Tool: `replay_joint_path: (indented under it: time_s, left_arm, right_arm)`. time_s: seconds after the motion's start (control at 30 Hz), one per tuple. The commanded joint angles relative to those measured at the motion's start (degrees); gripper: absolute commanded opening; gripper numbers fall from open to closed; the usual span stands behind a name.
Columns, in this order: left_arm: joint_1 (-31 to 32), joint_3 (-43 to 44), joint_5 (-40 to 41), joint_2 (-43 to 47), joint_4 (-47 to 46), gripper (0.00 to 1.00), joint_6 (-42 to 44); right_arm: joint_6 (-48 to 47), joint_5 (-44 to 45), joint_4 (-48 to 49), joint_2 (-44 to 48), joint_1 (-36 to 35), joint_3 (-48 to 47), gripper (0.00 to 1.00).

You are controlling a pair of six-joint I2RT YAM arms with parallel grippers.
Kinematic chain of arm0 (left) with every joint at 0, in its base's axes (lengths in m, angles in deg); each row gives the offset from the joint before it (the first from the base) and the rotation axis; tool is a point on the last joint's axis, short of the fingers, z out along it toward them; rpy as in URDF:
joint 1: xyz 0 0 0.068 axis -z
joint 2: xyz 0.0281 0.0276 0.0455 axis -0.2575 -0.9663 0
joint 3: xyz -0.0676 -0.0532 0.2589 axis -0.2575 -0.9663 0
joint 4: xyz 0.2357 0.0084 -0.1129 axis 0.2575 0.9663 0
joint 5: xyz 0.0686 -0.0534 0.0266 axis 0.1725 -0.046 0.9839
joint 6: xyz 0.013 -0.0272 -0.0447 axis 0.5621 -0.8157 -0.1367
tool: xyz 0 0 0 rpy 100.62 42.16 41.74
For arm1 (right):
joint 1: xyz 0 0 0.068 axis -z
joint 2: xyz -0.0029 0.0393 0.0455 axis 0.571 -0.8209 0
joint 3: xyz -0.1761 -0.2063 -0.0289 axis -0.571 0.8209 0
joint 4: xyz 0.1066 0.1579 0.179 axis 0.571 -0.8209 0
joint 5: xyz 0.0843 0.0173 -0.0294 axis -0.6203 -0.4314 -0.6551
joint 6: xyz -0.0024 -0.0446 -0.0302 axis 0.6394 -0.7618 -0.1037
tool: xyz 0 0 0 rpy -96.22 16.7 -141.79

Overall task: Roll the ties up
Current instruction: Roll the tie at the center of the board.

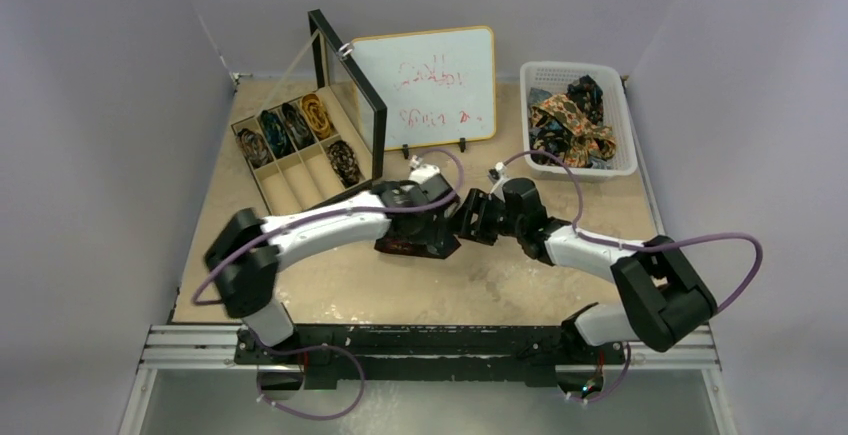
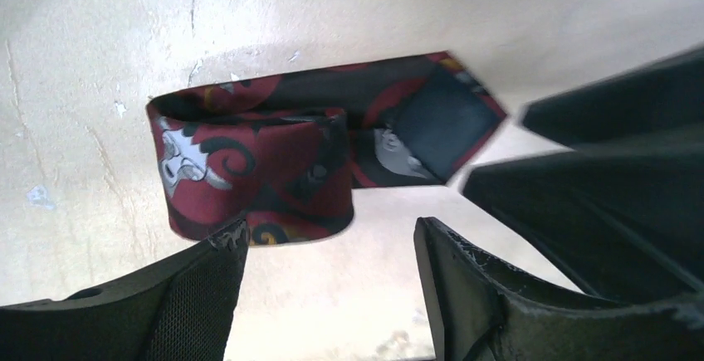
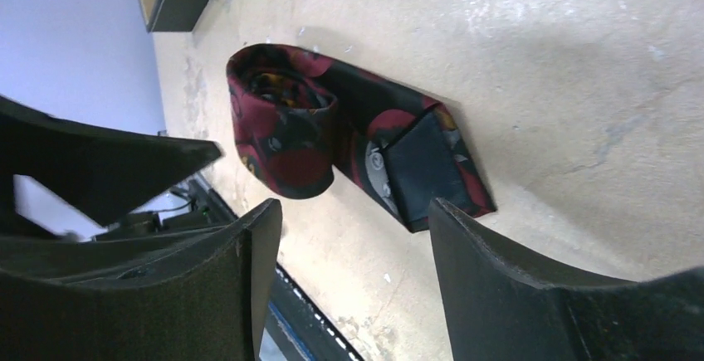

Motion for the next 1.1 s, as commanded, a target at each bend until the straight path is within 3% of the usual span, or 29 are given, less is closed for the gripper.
replay_joint_path:
  time_s: [0.0, 0.17, 0.47, 0.77, 0.97, 1.07]
  left_arm:
    - [-6.6, -5.3, -10.4, 16.5, -7.5, 0.71, 2.4]
    - [-18.1, -18.3, -19.6, 28.4, -13.1, 0.75, 3.6]
    - [-35.3, -32.6, -40.5, 33.6, -25.9, 0.75, 8.2]
    - [-41.7, -39.8, -52.4, 31.8, -38.4, 0.75, 9.4]
    - [-42.3, -41.9, -54.5, 29.5, -43.2, 0.74, 10.3]
    - [-42.3, -42.5, -55.6, 28.3, -44.6, 0.74, 11.3]
  right_arm:
    - [0.3, -4.4, 7.2, -0.3, 0.2, 0.8, 0.68]
    - [1.2, -7.3, 10.7, -2.6, -1.3, -0.2, 0.68]
    - [2.6, -4.3, 11.0, -11.9, -9.1, -7.6, 0.65]
    - [0.9, -4.3, 9.0, -17.8, -9.1, -11.4, 0.51]
    - [-2.1, -4.0, 4.7, -20.5, -8.7, -13.6, 0.35]
    - [-3.9, -4.8, 3.5, -22.0, -8.3, -14.5, 0.33]
